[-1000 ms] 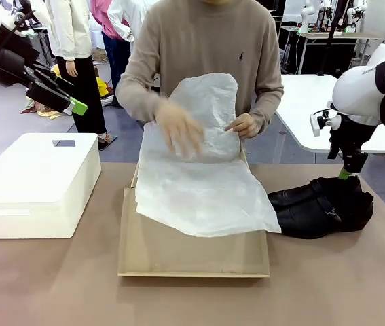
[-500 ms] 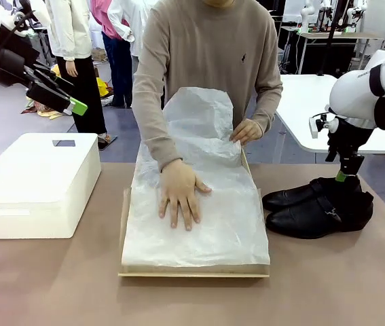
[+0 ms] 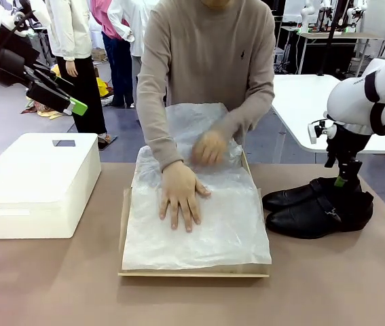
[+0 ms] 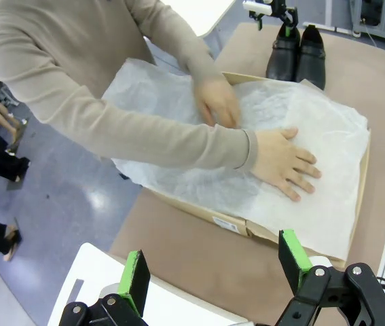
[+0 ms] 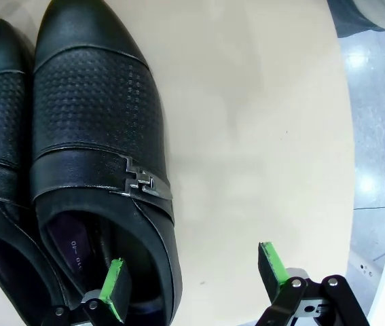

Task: Pack the shoes into the box.
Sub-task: Place one shoe of the Shoes into the Shoes Box.

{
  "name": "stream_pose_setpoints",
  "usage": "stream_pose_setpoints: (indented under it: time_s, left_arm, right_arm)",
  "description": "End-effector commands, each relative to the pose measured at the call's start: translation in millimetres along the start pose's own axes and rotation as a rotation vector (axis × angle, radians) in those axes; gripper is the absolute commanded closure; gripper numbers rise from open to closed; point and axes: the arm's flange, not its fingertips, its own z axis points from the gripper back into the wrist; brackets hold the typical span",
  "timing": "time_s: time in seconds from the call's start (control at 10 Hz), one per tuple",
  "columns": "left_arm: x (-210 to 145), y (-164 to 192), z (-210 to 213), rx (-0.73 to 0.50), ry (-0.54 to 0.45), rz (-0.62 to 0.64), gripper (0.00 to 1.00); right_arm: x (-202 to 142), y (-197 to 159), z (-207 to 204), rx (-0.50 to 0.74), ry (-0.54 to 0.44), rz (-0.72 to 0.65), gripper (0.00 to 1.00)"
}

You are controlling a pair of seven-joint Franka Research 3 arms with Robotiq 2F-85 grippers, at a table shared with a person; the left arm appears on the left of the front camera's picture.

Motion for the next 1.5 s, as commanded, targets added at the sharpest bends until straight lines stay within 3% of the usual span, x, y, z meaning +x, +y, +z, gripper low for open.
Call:
stream_pose_setpoints:
  time_s: [0.0, 0.7, 1.3, 1.4]
  left_arm:
    - [-1.0, 1.2, -0.1, -0.014, -0.011, -0.009, 0.0]
    - [-1.0, 1.2, -0.1, -0.014, -0.011, -0.009, 0.0]
    - [-1.0, 1.2, -0.1, -0.014, -0.011, -0.009, 0.0]
    - [-1.0, 1.2, -0.1, -0.014, -0.011, -0.009, 0.0]
  right_arm:
    - [-2.2, -10.8, -5.6, -0.019, -0.031, 0.013, 0.0]
    - [-3.7, -15.7, -21.0, 0.057, -0.039, -0.026, 0.0]
    - [-3.4, -15.6, -20.7, 0.102, -0.037, -0.048, 0.91]
    - [-3.2, -15.9, -20.9, 0.111, -0.039, -0.051, 1.0]
